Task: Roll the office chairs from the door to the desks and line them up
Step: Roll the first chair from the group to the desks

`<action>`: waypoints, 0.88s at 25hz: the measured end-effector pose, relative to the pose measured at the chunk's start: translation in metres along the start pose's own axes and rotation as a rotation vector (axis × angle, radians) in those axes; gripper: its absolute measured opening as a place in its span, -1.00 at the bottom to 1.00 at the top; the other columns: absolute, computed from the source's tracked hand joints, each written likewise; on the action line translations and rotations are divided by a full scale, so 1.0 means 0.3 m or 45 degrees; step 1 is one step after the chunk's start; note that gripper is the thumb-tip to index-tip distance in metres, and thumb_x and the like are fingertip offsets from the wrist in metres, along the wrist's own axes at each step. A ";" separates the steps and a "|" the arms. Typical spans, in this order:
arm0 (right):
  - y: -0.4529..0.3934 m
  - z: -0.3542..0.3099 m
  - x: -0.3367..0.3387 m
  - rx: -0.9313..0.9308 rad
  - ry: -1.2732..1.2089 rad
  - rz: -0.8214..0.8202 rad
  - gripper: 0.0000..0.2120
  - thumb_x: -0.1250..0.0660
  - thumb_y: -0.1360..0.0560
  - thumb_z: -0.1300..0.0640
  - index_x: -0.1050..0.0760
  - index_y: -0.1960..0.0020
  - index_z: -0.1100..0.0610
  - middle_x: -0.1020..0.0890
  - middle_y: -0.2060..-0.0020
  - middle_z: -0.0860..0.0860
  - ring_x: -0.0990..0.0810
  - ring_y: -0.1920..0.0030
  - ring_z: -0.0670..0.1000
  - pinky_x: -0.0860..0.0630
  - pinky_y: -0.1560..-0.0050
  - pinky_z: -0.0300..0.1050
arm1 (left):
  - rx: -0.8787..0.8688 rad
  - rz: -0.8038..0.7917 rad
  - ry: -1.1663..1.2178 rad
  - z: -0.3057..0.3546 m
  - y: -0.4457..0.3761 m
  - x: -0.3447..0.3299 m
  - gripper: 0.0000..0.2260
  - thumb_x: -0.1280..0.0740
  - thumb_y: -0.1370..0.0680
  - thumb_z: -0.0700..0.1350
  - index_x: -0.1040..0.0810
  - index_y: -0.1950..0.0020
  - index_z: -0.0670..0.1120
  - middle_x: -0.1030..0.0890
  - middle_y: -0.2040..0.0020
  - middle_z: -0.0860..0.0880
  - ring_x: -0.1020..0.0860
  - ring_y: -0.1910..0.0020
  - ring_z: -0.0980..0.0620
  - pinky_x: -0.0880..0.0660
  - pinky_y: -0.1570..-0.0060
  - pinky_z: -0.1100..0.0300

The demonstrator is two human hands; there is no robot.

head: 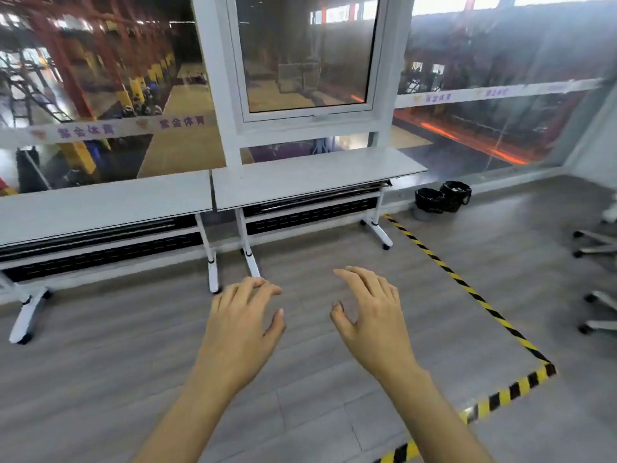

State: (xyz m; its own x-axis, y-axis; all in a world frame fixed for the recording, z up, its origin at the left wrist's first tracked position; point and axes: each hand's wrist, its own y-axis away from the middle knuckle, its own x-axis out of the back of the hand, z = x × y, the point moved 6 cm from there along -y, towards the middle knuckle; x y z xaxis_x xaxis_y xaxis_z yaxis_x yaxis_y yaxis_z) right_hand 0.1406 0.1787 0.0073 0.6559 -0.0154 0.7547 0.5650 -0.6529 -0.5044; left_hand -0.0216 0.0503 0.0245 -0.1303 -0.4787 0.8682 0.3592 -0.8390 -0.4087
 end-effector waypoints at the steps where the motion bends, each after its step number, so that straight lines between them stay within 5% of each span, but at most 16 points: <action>1: 0.025 0.068 0.026 -0.056 0.013 0.002 -0.55 -0.31 -0.52 0.01 -0.42 -0.40 -0.04 -0.49 -0.29 -0.10 -0.42 -0.29 -0.04 -0.32 -0.31 -0.09 | -0.042 -0.021 0.052 0.055 -0.027 -0.048 -0.71 -0.15 -0.56 0.12 -0.49 -0.21 0.10 -0.48 -0.18 0.12 -0.44 -0.15 0.02 -0.36 -0.15 0.07; 22: 0.404 1.801 1.113 -0.890 0.360 0.410 -0.62 -0.33 -0.55 0.02 -0.45 -0.36 -0.07 -0.50 -0.24 -0.15 -0.44 -0.22 -0.09 -0.25 -0.22 -0.17 | -0.791 -0.406 0.484 1.935 -0.654 -1.099 -0.70 -0.12 -0.55 0.14 -0.50 -0.19 0.12 -0.45 -0.16 0.15 -0.38 -0.17 0.10 -0.29 -0.17 0.15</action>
State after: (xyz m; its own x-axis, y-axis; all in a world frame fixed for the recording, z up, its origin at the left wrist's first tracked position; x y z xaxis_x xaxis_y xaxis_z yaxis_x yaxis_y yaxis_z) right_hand 0.6985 0.5038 -0.0285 0.5291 -0.4121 0.7418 -0.1332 -0.9037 -0.4070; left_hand 0.4873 0.5231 -0.0183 -0.4867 -0.1526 0.8601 -0.3152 -0.8876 -0.3358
